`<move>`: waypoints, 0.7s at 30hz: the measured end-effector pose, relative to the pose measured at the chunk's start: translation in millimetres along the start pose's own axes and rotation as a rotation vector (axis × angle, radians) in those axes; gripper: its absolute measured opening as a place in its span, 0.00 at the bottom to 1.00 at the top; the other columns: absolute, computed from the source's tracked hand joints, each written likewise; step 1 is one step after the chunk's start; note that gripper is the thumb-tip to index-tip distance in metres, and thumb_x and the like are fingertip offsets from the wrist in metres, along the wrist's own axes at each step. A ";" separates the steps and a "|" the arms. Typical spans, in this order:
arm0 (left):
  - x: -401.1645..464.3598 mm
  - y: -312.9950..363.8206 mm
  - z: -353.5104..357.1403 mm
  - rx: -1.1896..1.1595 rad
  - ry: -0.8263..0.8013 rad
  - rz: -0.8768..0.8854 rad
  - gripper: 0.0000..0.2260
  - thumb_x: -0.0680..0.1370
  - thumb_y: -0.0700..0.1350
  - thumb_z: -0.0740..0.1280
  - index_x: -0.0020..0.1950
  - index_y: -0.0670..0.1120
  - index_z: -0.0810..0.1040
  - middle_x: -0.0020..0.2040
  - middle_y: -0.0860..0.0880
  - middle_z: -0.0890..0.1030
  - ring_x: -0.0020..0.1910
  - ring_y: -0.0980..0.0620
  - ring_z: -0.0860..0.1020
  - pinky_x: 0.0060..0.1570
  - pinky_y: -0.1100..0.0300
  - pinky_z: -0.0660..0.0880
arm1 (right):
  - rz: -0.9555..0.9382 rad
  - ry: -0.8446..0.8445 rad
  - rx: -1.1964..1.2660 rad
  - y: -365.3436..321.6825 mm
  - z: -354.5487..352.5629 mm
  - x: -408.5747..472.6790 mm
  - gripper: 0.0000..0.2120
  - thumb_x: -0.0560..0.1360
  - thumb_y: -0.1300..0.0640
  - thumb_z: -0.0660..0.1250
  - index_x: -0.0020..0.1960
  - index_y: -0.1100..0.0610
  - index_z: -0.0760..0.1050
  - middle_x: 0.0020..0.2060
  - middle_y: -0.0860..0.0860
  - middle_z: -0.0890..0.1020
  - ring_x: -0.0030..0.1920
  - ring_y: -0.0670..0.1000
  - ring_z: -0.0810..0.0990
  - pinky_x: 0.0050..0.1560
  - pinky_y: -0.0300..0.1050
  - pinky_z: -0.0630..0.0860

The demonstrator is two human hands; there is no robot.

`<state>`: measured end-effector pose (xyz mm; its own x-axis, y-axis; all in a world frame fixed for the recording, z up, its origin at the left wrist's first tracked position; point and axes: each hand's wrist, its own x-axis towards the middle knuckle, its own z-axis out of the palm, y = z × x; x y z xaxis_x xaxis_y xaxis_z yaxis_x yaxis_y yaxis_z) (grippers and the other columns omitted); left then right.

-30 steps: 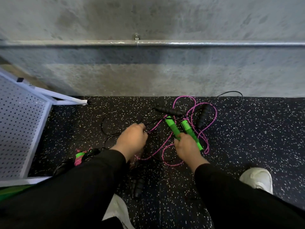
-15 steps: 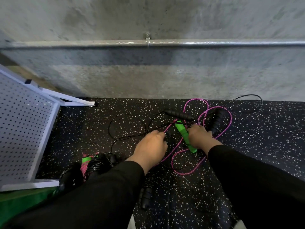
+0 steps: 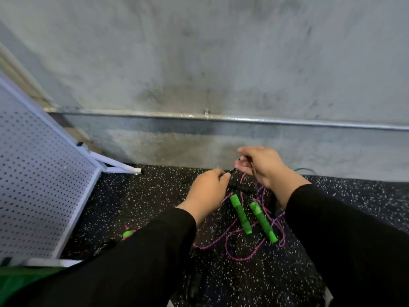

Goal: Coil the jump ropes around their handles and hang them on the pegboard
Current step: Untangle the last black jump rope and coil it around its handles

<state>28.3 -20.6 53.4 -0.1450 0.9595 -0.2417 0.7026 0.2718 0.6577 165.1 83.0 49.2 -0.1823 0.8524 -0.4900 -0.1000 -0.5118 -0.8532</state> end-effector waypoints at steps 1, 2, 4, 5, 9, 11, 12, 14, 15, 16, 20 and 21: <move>-4.1 15.5 -10.7 -0.052 -0.001 0.024 0.15 0.86 0.52 0.58 0.56 0.44 0.81 0.50 0.45 0.83 0.54 0.41 0.80 0.46 0.55 0.70 | -0.024 -0.030 0.038 -20.4 6.6 -15.1 0.03 0.80 0.66 0.66 0.50 0.64 0.79 0.35 0.57 0.80 0.37 0.52 0.83 0.44 0.45 0.85; -10.2 32.3 -22.0 -0.099 -0.004 0.041 0.15 0.86 0.52 0.58 0.53 0.44 0.80 0.48 0.45 0.83 0.52 0.42 0.79 0.43 0.56 0.66 | -0.056 -0.062 0.049 -39.5 11.8 -30.4 0.04 0.80 0.65 0.65 0.50 0.64 0.79 0.37 0.57 0.82 0.40 0.53 0.84 0.46 0.45 0.85; -26.7 65.3 -43.4 -0.221 0.006 0.070 0.16 0.87 0.52 0.56 0.53 0.46 0.81 0.49 0.45 0.83 0.50 0.46 0.78 0.43 0.58 0.64 | -0.151 -0.105 -0.004 -72.3 19.2 -62.7 0.08 0.81 0.66 0.62 0.51 0.62 0.80 0.41 0.56 0.86 0.45 0.52 0.85 0.49 0.44 0.84; -36.3 78.6 -51.8 -0.345 -0.005 0.078 0.17 0.87 0.53 0.55 0.54 0.48 0.82 0.49 0.46 0.84 0.49 0.47 0.79 0.46 0.58 0.67 | -0.215 -0.108 -0.068 -85.0 20.7 -78.4 0.09 0.80 0.67 0.61 0.51 0.60 0.80 0.44 0.55 0.87 0.47 0.51 0.85 0.48 0.43 0.84; -65.5 109.5 -74.2 -0.624 0.062 0.194 0.12 0.85 0.52 0.60 0.55 0.52 0.83 0.35 0.50 0.79 0.36 0.51 0.77 0.47 0.54 0.74 | -0.461 -0.031 -0.354 -120.1 8.2 -138.9 0.09 0.79 0.65 0.66 0.54 0.56 0.82 0.50 0.52 0.87 0.51 0.49 0.85 0.47 0.44 0.82; -71.4 116.6 -79.3 -0.503 0.156 0.277 0.11 0.85 0.48 0.61 0.52 0.50 0.83 0.30 0.57 0.74 0.31 0.55 0.70 0.40 0.55 0.70 | -0.565 0.061 -0.502 -122.9 -7.8 -159.6 0.08 0.78 0.62 0.69 0.53 0.53 0.83 0.47 0.50 0.88 0.46 0.48 0.84 0.49 0.47 0.81; -74.8 121.5 -82.1 -0.472 0.182 0.309 0.11 0.85 0.48 0.61 0.51 0.50 0.82 0.28 0.58 0.73 0.30 0.57 0.69 0.39 0.55 0.68 | -0.604 0.104 -0.578 -121.3 -15.9 -167.8 0.06 0.77 0.61 0.70 0.50 0.51 0.82 0.44 0.50 0.87 0.42 0.47 0.83 0.47 0.47 0.79; -81.8 129.9 -87.0 -0.462 0.201 0.359 0.11 0.85 0.48 0.60 0.51 0.50 0.82 0.27 0.58 0.70 0.30 0.56 0.67 0.39 0.55 0.67 | -0.631 0.147 -0.704 -112.6 -30.0 -178.6 0.05 0.78 0.57 0.72 0.44 0.50 0.80 0.37 0.53 0.85 0.35 0.48 0.78 0.41 0.49 0.76; -84.7 133.5 -89.7 -0.461 0.209 0.374 0.12 0.85 0.49 0.59 0.51 0.51 0.81 0.29 0.57 0.69 0.30 0.55 0.67 0.39 0.54 0.68 | -0.624 0.154 -0.757 -107.4 -35.4 -180.6 0.06 0.78 0.55 0.72 0.43 0.50 0.78 0.35 0.55 0.84 0.34 0.50 0.77 0.40 0.52 0.76; -86.3 136.9 -92.6 -0.462 0.215 0.389 0.12 0.86 0.49 0.59 0.50 0.51 0.81 0.30 0.55 0.69 0.31 0.53 0.67 0.40 0.53 0.68 | -0.613 0.154 -0.809 -103.5 -39.4 -182.2 0.07 0.78 0.53 0.71 0.42 0.51 0.77 0.34 0.58 0.82 0.33 0.52 0.77 0.40 0.53 0.77; -91.7 148.2 -106.6 -0.560 0.258 0.467 0.12 0.86 0.48 0.58 0.49 0.52 0.79 0.33 0.48 0.67 0.33 0.50 0.67 0.38 0.54 0.69 | -0.587 0.150 -1.041 -94.4 -51.1 -176.5 0.13 0.80 0.50 0.67 0.38 0.50 0.72 0.33 0.57 0.80 0.36 0.57 0.80 0.41 0.49 0.77; -92.6 149.6 -110.0 -0.617 0.280 0.466 0.12 0.87 0.47 0.58 0.49 0.51 0.79 0.31 0.50 0.67 0.33 0.50 0.67 0.37 0.55 0.69 | -0.568 0.145 -1.084 -93.3 -53.7 -174.5 0.14 0.81 0.49 0.66 0.38 0.51 0.71 0.32 0.55 0.80 0.36 0.56 0.79 0.40 0.47 0.76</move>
<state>70.2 -60.6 252.6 -0.1585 0.9449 0.2864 0.2357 -0.2455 0.9403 258.7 -12.3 204.8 -0.2608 0.9644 0.0430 0.7463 0.2297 -0.6247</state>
